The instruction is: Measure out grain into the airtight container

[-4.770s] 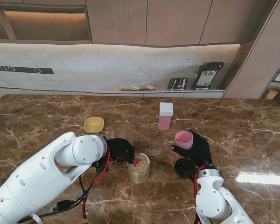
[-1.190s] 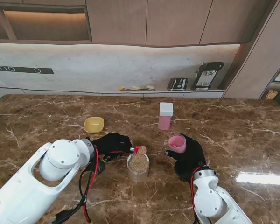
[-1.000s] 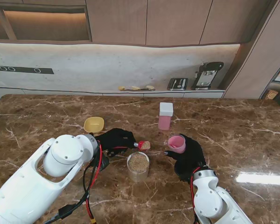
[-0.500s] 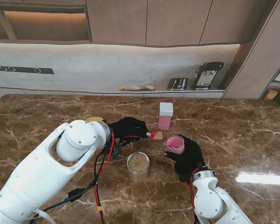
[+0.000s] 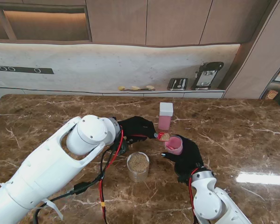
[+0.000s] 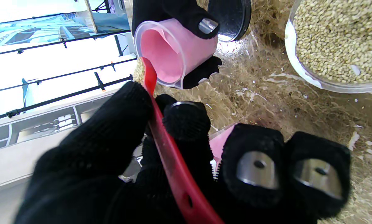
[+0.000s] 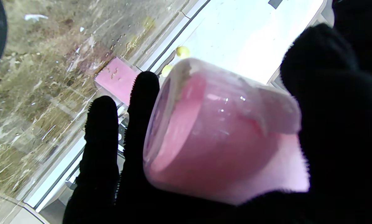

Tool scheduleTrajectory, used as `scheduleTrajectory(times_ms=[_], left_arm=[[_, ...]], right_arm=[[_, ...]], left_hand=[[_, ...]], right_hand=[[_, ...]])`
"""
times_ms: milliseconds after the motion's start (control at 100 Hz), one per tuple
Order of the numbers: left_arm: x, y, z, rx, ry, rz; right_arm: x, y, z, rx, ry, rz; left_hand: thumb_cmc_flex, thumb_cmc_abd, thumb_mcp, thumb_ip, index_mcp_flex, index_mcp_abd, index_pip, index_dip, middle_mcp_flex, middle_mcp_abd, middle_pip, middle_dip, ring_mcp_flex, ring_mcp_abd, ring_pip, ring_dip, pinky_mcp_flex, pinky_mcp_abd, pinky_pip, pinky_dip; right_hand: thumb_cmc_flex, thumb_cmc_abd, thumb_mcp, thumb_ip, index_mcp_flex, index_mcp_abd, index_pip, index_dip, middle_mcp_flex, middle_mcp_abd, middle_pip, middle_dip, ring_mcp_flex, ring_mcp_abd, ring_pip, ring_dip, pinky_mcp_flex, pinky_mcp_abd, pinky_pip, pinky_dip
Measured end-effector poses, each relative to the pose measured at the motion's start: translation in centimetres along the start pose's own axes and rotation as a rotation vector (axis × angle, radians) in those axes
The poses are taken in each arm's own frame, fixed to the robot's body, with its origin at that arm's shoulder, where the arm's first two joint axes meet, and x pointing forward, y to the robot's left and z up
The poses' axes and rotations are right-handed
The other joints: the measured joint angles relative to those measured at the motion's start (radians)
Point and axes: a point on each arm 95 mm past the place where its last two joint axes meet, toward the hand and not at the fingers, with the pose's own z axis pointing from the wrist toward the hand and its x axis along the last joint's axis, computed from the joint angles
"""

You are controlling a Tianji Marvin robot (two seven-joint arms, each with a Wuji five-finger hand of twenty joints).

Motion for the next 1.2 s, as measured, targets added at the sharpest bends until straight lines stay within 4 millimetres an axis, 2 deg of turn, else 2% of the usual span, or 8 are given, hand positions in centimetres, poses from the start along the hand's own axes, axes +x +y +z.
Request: scheduleTrajectory(times_ms=[820, 1200], left_arm=[[1.4, 1.1, 2.3, 0.004, -0.027, 0.160], [2.3, 1.2, 2.4, 0.096, -0.017, 0.441]], right_arm=[[0.3, -0.3, -0.1, 0.010, 0.031, 0.009], [0.4, -0.4, -0.1, 0.017, 0.032, 0.009]], left_hand=[[0.000, 0.000, 0.000, 0.000, 0.000, 0.000, 0.000, 0.000, 0.000, 0.000, 0.000, 0.000, 0.000, 0.000, 0.000, 0.000, 0.000, 0.000, 0.000, 0.000], [-0.001, 0.000, 0.000, 0.000, 0.000, 0.000, 0.000, 0.000, 0.000, 0.000, 0.000, 0.001, 0.000, 0.000, 0.000, 0.000, 0.000, 0.000, 0.001, -0.001]], right_hand=[[0.000, 0.000, 0.000, 0.000, 0.000, 0.000, 0.000, 0.000, 0.000, 0.000, 0.000, 0.000, 0.000, 0.000, 0.000, 0.000, 0.000, 0.000, 0.000, 0.000], [0.000, 0.000, 0.000, 0.000, 0.000, 0.005, 0.000, 0.000, 0.000, 0.000, 0.000, 0.000, 0.000, 0.000, 0.000, 0.000, 0.000, 0.000, 0.000, 0.000]])
